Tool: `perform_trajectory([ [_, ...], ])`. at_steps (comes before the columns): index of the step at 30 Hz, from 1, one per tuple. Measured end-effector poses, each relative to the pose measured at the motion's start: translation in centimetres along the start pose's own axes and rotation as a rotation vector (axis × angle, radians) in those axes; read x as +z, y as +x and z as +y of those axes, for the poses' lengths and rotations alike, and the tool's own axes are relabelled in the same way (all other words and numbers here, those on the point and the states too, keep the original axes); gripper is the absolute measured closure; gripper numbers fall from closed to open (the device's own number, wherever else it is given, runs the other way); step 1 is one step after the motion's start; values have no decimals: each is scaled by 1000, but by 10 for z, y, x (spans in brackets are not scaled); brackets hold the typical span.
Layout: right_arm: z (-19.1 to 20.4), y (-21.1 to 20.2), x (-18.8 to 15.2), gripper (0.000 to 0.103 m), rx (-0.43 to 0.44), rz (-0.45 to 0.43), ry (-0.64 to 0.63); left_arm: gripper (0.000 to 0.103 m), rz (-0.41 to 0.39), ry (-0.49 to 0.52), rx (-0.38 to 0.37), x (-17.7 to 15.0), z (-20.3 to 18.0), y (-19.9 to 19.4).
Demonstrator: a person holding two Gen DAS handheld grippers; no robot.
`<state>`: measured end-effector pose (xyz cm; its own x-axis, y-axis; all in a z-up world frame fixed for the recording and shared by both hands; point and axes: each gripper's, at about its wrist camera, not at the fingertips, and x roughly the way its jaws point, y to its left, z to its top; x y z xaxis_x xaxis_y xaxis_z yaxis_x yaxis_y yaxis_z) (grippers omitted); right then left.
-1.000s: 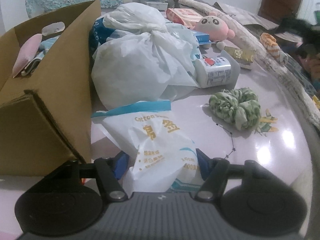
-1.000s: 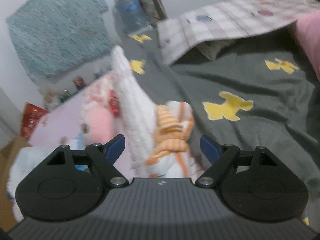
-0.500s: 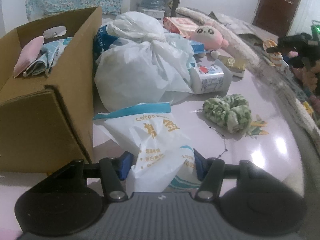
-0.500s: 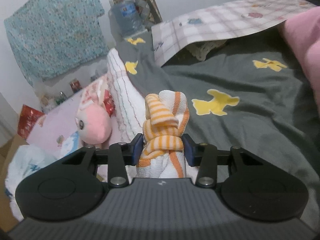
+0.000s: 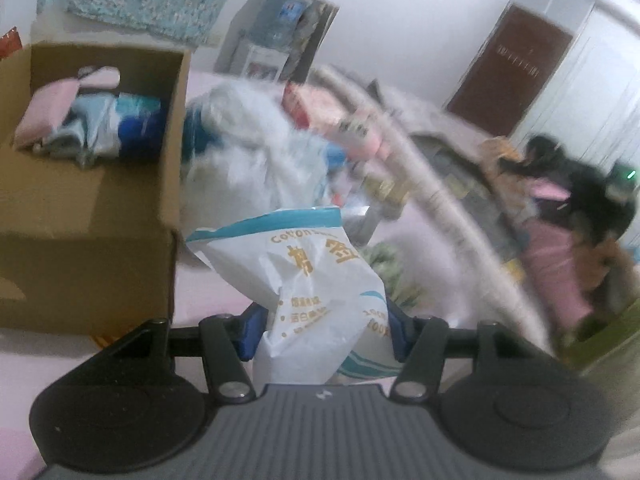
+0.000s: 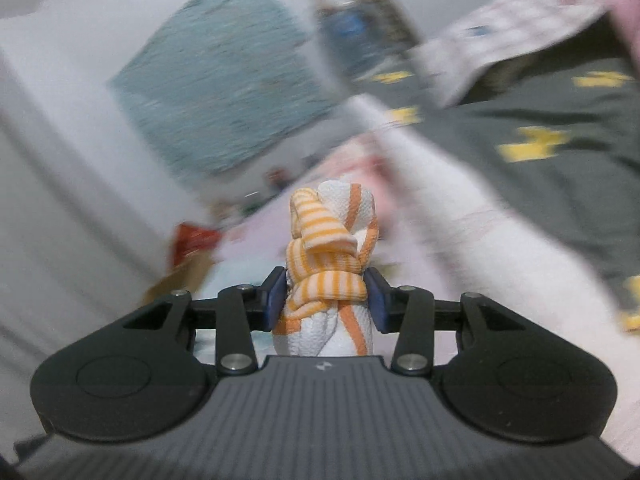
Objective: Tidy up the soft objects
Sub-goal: 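Carry the cotton-swab bag and striped towel over the box with both grippers, then lower both items into the box and open both grippers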
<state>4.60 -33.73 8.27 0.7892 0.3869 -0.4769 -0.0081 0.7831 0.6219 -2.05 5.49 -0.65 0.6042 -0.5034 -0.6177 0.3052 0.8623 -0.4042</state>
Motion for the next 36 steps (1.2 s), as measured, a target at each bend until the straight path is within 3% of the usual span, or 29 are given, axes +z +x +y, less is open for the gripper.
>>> perform_trajectory([
  [5, 73, 43, -3, 62, 227, 107, -55, 43, -108, -38, 0, 36, 18, -54],
  [9, 134, 103, -10, 62, 332, 221, -124, 43, -173, 0, 160, 65, 37, -79],
  [12, 178, 156, -20, 62, 366, 333, -147, 43, -153, 19, 281, 87, 60, -78],
  [18, 266, 261, -45, 62, 320, 537, -200, 43, -16, 120, 520, 125, 116, -37],
  [23, 315, 336, -72, 62, 209, 648, -211, 43, 128, 210, 609, 143, 154, 4],
  [29, 318, 393, -107, 62, 99, 761, -99, 43, 242, 286, 688, 140, 182, 40],
  [36, 302, 425, -129, 60, 45, 798, 20, 43, 321, 340, 729, 141, 197, 65],
])
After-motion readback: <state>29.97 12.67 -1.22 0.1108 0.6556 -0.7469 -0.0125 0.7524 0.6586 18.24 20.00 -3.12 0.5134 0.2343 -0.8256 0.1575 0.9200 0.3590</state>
